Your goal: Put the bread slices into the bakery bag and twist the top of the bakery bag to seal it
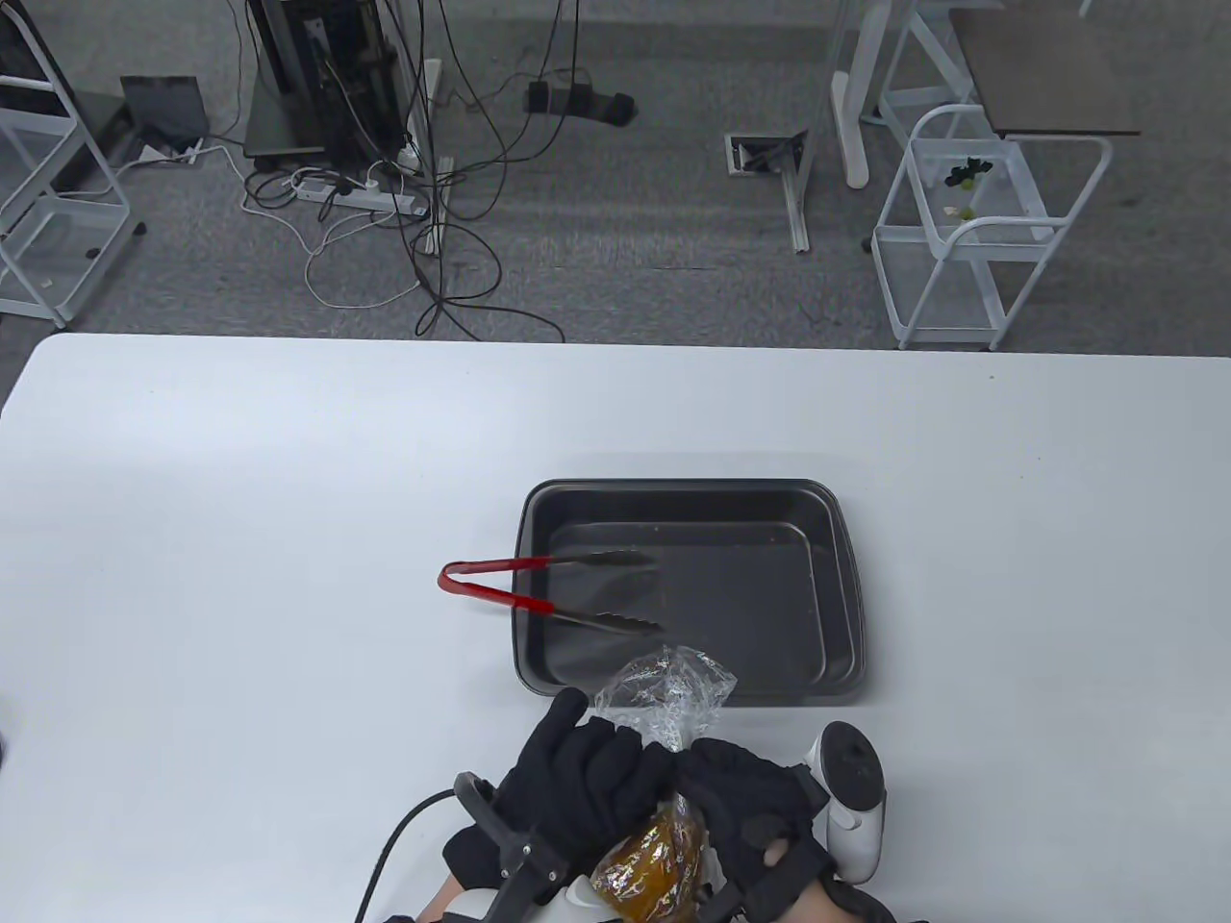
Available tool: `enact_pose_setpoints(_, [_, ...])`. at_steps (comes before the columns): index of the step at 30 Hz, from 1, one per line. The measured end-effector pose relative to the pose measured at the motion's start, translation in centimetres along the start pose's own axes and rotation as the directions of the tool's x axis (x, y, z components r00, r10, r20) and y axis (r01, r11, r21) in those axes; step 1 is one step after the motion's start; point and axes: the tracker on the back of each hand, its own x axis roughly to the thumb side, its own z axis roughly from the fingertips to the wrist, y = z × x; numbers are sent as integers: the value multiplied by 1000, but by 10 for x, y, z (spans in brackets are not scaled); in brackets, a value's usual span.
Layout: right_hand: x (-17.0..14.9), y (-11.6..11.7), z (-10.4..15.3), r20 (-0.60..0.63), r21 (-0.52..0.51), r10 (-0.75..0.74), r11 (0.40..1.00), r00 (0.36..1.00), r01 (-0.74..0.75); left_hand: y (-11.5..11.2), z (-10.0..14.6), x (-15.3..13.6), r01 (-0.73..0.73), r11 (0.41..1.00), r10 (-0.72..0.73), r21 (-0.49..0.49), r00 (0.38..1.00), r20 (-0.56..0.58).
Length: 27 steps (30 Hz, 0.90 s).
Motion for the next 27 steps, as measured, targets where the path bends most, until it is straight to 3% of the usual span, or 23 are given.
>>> enact_pose_setpoints(3, [4,2,0,27,13,64,998,998,-65,-7,0,-3,0,998,1,-65,1000,10])
enact_pose_setpoints(6, [7,2,0,55,5,111,994,992,-111,-9,0,-8,-82,994,82,-73,997,-7])
enact_pose_setpoints(10, [12,2,1,90,-22,170,985,981,-168,-7,-1,-7,-87,993,85,-75,996,-30])
enact_pose_setpoints(13, [17,4,3,156,-107,306,950,939,-292,-8,-3,-8,-151,984,140,-97,984,-112])
enact_pose_setpoints(16, [25,8,6,217,-170,425,903,879,-394,-11,-4,-16,-339,931,293,-134,915,-276])
enact_pose_setpoints(19, [30,11,9,284,-211,507,861,814,-462,-21,-2,-34,-669,736,566,-101,690,-451])
enact_pose_setpoints(20, [31,11,10,298,-240,501,863,813,-445,-27,0,-38,-815,574,697,-77,536,-476])
enact_pose_setpoints(22, [32,12,12,324,-268,494,866,806,-423,-38,2,-45,-940,341,815,-23,307,-492])
enact_pose_setpoints(23, [32,12,14,325,-266,491,867,808,-420,-41,2,-51,-964,259,840,-55,253,-480])
enact_pose_setpoints(25, [32,10,14,331,-274,475,875,815,-399,-44,3,-60,-975,184,852,-123,221,-474])
enact_pose_setpoints(26, [32,10,14,329,-267,470,878,819,-396,-44,4,-64,-976,155,853,-155,211,-478])
enact_pose_setpoints(27, [32,11,14,333,-270,475,876,815,-400,-42,5,-66,-971,173,839,-162,232,-492])
